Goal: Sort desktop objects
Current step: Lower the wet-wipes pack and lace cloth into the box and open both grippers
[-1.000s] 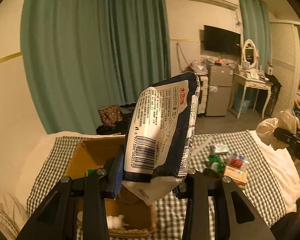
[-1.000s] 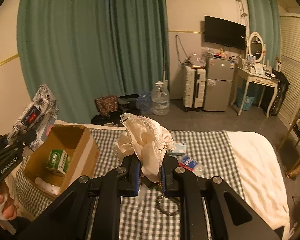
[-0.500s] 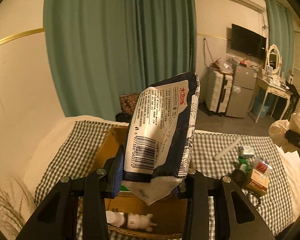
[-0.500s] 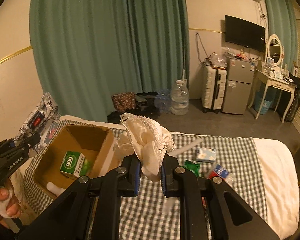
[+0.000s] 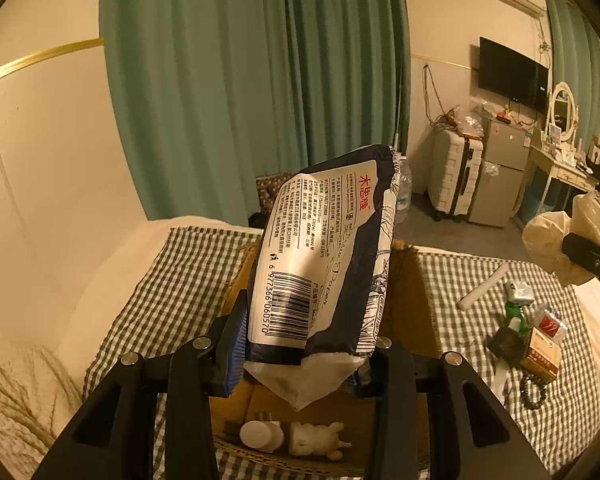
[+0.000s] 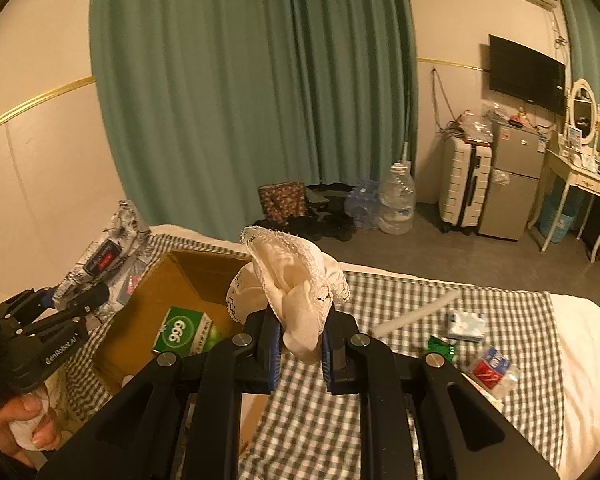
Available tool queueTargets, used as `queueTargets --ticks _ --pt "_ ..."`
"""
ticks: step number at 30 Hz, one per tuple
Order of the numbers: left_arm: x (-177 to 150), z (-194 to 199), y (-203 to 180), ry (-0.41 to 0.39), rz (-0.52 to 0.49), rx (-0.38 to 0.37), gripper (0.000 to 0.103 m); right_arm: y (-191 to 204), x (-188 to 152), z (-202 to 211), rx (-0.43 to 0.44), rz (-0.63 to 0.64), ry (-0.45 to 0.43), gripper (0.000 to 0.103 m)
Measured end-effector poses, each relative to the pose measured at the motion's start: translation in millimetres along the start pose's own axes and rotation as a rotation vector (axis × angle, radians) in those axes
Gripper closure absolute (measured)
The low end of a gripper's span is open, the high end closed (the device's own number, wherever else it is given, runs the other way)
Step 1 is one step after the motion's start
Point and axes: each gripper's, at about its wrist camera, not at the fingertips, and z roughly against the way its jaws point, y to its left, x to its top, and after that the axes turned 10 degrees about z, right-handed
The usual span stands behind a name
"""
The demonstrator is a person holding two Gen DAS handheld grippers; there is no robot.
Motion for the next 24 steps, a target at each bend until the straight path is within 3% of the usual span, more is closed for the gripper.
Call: queueTargets --ticks 11,24 --pt "-5 -30 19 0.064 0.011 0.041 0.064 48 2 -40 0.078 0.049 0.036 0.088" --pt "-24 -74 21 0.173 -0.016 0.049 0.063 70 -12 -94 0.140 0.070 0.116 0.088"
